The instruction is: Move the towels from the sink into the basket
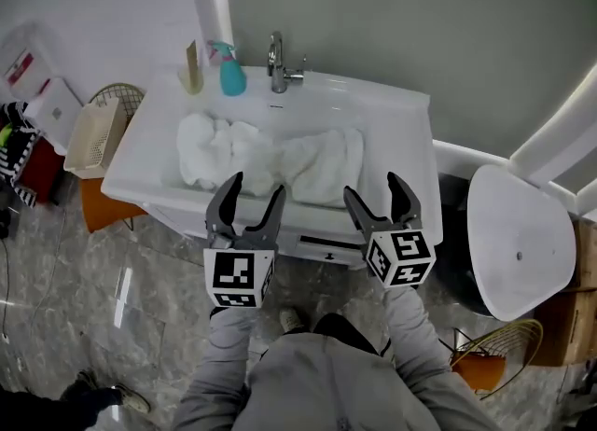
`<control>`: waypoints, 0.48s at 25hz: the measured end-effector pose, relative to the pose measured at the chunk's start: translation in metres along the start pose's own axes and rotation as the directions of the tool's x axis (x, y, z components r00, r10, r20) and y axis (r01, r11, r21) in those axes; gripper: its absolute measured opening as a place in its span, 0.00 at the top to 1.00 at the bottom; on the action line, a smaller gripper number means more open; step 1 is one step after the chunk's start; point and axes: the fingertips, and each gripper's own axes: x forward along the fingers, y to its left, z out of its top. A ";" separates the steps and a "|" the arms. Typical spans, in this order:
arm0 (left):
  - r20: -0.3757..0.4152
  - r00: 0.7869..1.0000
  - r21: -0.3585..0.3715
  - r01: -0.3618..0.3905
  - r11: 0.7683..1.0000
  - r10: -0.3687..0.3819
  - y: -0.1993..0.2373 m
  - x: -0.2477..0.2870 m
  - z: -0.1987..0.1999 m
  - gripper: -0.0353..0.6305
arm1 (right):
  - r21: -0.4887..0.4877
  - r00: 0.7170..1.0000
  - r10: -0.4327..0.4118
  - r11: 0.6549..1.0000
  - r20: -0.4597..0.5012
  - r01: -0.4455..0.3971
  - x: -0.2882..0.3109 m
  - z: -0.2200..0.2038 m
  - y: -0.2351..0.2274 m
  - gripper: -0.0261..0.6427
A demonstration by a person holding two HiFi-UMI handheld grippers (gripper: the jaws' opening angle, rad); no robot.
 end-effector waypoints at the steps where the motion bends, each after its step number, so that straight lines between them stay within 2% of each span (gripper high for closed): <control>1: -0.010 1.000 0.013 0.029 0.999 -0.029 0.002 0.011 -0.003 0.48 | -0.008 1.000 0.002 1.000 -0.026 -0.002 0.009 -0.006 0.000 0.42; 3: -0.035 0.993 0.037 0.112 0.993 -0.111 0.000 0.035 -0.007 0.48 | -0.027 0.997 0.005 1.000 -0.075 -0.007 0.027 -0.016 -0.002 0.42; 6: -0.091 0.972 0.096 0.226 0.969 -0.218 -0.005 0.067 -0.019 0.48 | -0.043 0.991 -0.003 0.999 -0.137 -0.003 0.050 -0.032 -0.010 0.42; 9: -0.148 0.948 0.167 0.304 0.938 -0.282 -0.009 0.097 -0.034 0.47 | -0.053 0.981 0.003 0.999 -0.192 -0.014 0.071 -0.050 -0.016 0.42; 12: -0.218 0.926 0.233 0.356 0.905 -0.308 -0.009 0.130 -0.051 0.47 | -0.084 0.967 0.018 0.996 -0.253 -0.041 0.095 -0.068 -0.020 0.42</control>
